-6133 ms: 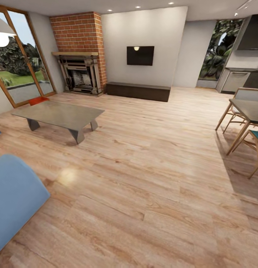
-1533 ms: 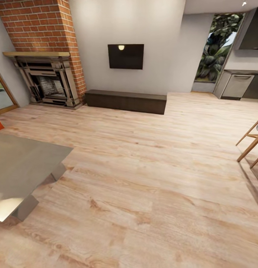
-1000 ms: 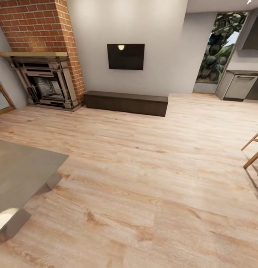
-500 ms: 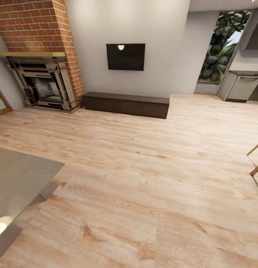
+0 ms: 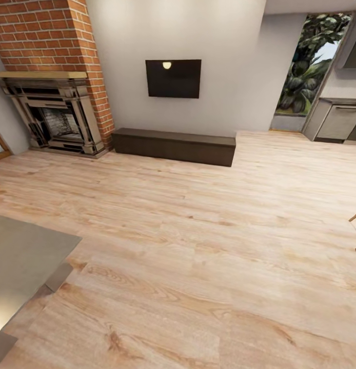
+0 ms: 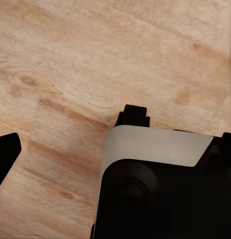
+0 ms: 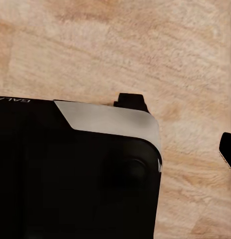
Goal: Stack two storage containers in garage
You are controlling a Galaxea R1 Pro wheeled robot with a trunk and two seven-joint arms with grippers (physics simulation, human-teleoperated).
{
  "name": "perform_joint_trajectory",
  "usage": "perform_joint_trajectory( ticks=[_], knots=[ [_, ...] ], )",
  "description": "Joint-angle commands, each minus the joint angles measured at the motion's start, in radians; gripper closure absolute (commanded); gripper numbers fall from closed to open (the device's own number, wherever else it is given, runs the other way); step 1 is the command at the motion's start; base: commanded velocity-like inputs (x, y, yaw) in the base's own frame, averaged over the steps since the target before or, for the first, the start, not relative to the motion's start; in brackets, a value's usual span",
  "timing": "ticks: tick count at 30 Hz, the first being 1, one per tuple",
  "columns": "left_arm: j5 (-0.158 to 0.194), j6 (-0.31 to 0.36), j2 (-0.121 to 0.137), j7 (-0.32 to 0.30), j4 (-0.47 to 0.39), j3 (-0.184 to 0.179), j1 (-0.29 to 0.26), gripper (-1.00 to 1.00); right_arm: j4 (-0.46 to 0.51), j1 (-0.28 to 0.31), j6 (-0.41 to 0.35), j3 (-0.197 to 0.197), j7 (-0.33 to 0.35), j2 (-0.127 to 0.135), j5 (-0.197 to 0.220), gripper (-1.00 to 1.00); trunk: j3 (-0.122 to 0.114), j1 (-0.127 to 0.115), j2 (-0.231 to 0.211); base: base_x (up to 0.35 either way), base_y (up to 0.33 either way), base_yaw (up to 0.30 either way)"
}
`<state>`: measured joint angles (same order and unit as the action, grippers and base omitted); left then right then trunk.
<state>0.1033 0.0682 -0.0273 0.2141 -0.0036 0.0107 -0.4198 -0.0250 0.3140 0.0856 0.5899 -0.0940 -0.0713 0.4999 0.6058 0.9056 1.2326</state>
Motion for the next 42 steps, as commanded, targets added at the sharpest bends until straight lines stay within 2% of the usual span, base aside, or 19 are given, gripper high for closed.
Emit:
perform_joint_trajectory(
  ticks=[1, 9, 23, 42],
  knots=[
    [0.01, 0.002, 0.0, 0.003, -0.001, 0.0, 0.0, -1.0, -0.003, 0.001, 0.005, 0.008, -0.001, -0.001, 0.011, -1.0, 0.001, 0.001, 0.0, 0.322, 0.0, 0.0],
    [0.01, 0.002, -0.001, 0.002, 0.0, 0.0, 0.0, -1.0, -0.003, 0.001, 0.003, 0.008, 0.0, -0.001, 0.017, -1.0, 0.001, 0.001, 0.0, 0.322, 0.0, -0.022],
    [0.009, 0.002, 0.0, 0.002, -0.001, 0.0, 0.0, -1.0, -0.003, 0.001, 0.004, 0.008, 0.0, -0.001, 0.017, -1.0, 0.001, 0.001, 0.0, 0.322, 0.0, -0.185],
    [0.009, 0.004, -0.001, 0.002, 0.0, 0.0, 0.0, -1.0, -0.003, 0.001, 0.005, 0.008, 0.0, -0.001, 0.009, -1.0, 0.001, 0.001, 0.0, 0.322, 0.0, -0.008]
  ],
)
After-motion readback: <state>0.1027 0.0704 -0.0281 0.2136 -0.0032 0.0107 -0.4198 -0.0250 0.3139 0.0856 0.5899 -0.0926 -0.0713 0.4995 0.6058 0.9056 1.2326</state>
